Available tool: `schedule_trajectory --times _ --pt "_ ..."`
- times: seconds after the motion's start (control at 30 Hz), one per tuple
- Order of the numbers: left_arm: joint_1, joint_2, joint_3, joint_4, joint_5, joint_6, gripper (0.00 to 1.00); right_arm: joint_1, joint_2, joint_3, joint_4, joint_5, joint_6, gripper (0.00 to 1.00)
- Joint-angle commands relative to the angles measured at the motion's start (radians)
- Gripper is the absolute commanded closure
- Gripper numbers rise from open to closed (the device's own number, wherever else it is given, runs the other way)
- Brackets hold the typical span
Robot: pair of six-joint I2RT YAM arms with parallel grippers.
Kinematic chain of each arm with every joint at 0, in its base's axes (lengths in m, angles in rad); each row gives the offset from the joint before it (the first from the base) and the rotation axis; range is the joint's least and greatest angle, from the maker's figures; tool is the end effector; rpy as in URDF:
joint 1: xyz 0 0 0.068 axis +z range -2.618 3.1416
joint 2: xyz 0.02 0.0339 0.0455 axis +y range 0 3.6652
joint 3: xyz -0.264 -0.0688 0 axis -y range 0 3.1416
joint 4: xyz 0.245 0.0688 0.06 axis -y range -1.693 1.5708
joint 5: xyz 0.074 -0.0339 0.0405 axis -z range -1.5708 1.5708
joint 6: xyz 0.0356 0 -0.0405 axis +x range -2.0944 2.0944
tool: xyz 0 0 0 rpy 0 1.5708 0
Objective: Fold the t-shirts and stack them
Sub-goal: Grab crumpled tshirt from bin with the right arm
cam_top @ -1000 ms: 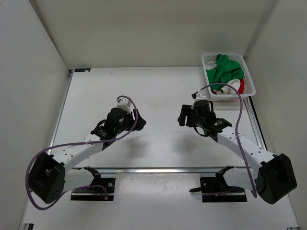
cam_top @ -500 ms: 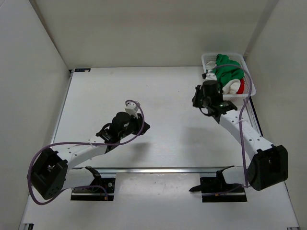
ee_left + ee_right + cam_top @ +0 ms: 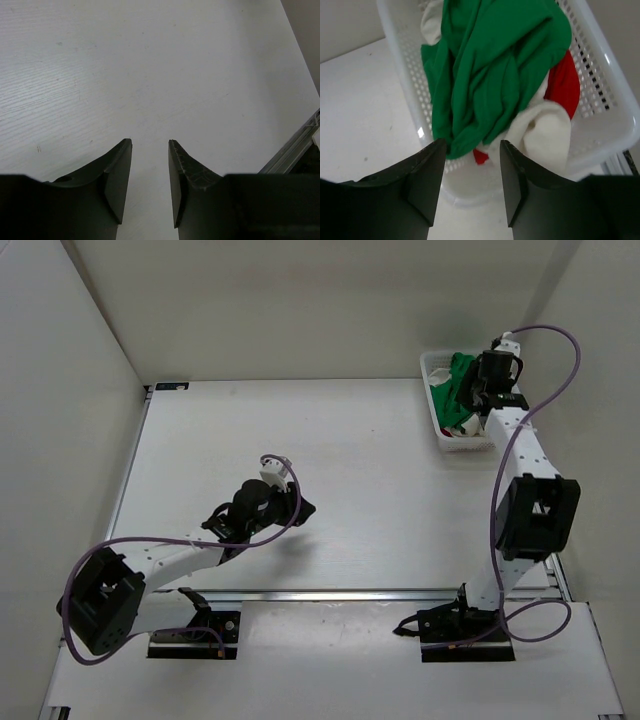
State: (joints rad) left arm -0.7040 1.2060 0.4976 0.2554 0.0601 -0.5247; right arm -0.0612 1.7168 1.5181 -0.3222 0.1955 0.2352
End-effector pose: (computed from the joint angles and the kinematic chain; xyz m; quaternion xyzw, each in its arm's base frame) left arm 0.1887 -0.1631 0.1984 0.0917 0.8426 -0.3263 0.4184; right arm 0.4037 -0.0317 0.3309 0.1755 0.8446 -0.0408 0.5042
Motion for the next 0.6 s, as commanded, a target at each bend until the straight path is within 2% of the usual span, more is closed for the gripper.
schedule_trajectory --times 0.0,0.1,0.2,0.57 --pt "-0.006 0.01 0.007 0.022 0.0 -0.001 0.54 -0.019 0.12 0.161 -0.002 0.016 -0.068 0.54" --pt "-0.002 0.024 0.012 0.021 0.004 -0.004 0.53 -0.037 0.237 0.307 -0.049 0.051 -0.088 0.54" --pt "0.001 0.041 0.007 0.027 0.009 -0.008 0.53 -0.051 0.326 0.407 -0.084 -0.008 -0.073 0.54" --pt "0.018 0.049 0.015 0.012 0.001 -0.006 0.53 -0.02 0.484 0.542 -0.127 0.002 -0.074 0.55"
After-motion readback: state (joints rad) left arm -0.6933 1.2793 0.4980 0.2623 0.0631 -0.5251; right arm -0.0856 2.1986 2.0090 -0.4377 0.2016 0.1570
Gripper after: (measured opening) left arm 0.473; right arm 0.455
